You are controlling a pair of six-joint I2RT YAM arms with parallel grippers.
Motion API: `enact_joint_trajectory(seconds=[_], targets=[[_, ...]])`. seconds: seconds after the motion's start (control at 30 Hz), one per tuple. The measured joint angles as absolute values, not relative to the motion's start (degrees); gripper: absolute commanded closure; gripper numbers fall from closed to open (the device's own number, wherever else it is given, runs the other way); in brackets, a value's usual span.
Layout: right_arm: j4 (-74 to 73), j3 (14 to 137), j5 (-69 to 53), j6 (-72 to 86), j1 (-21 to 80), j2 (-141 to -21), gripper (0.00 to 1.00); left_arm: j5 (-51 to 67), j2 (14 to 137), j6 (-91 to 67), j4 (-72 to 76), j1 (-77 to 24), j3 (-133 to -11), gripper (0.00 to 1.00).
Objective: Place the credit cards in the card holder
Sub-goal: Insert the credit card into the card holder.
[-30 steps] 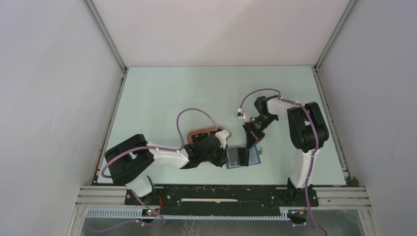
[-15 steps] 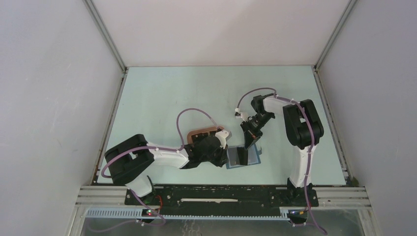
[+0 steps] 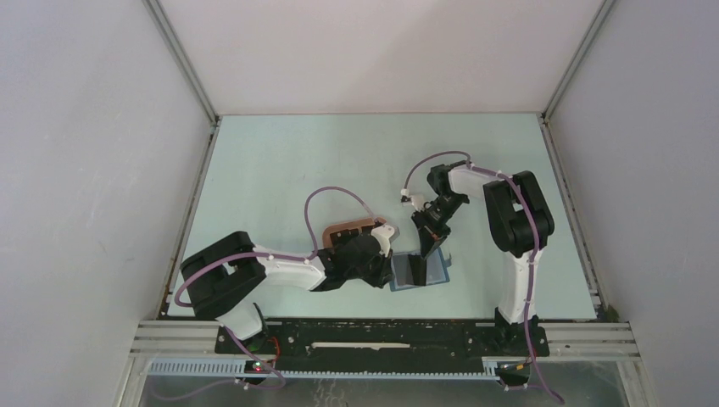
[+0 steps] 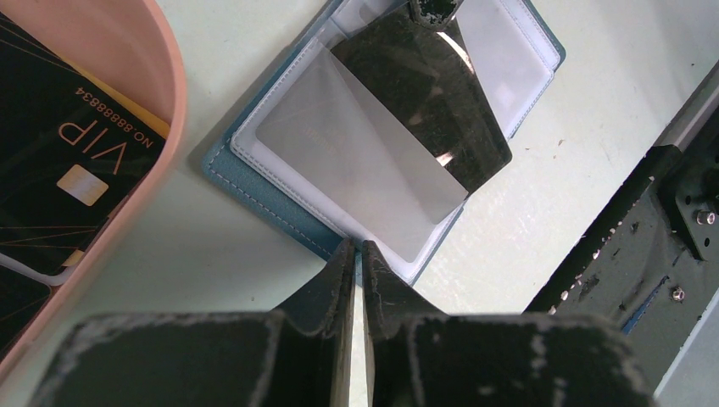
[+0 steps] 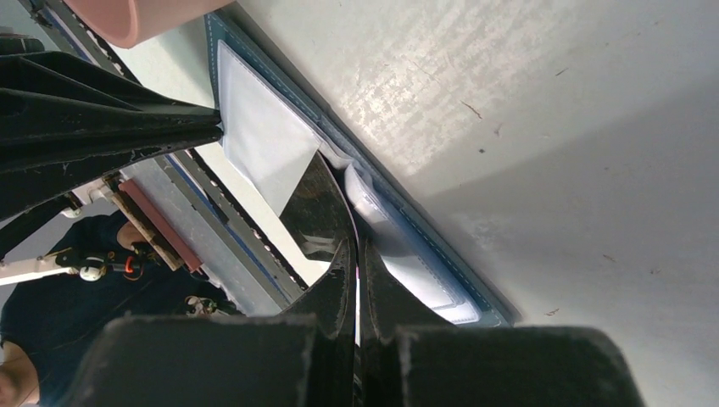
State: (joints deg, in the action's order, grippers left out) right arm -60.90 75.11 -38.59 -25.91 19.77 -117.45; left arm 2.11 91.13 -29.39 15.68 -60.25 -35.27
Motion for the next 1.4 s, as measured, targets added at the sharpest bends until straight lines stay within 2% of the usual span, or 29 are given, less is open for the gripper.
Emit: enact_joint_trajectory(seconds=[0.77,1.0,1.23,1.4], targets=[[-63.22,80.34,-39.57,-25.36,23.22,-120.46,1.0,2.11,91.13,-28.88,15.55,-60.25,-35.38,0.89],[-63.13,80.34,-41.78,-25.3,23.49,-120.73,0.96,2.09,91.13,-28.91,15.53,-60.25,-35.38,0.88],[-62.39,80.34,-42.59,-25.17,24.45,-121.32,0.8,2.11,91.13,-28.91,15.53,-60.25,-35.38,0.88],[-62.3,80.44,-42.63,-25.36,24.62,-121.32,0.64,2.11,91.13,-28.93,15.53,-60.25,-35.38,0.88]])
